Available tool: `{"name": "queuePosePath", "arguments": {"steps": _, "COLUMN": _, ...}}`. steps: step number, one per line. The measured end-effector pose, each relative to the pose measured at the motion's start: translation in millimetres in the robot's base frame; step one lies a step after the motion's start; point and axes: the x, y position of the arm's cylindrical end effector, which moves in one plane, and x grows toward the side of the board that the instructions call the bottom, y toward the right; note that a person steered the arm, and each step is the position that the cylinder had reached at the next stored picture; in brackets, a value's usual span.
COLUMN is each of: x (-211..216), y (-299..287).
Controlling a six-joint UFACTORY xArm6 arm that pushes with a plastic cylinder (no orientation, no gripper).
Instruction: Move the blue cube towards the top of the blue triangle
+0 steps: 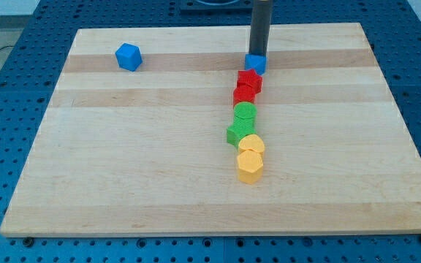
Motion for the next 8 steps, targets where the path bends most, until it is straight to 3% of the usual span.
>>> {"name": "queuePosePath", "arguments": {"steps": 1, "x": -23, "y": -19}}
{"name": "queuePosePath", "arguments": {"steps": 4, "x": 68, "y": -198}}
{"name": "queuePosePath", "arguments": {"steps": 5, "x": 53, "y": -279}}
{"name": "queuePosePath", "arguments": {"steps": 6, "x": 16, "y": -295}}
{"name": "queuePosePath", "arguments": {"steps": 8, "x": 4, "y": -207}}
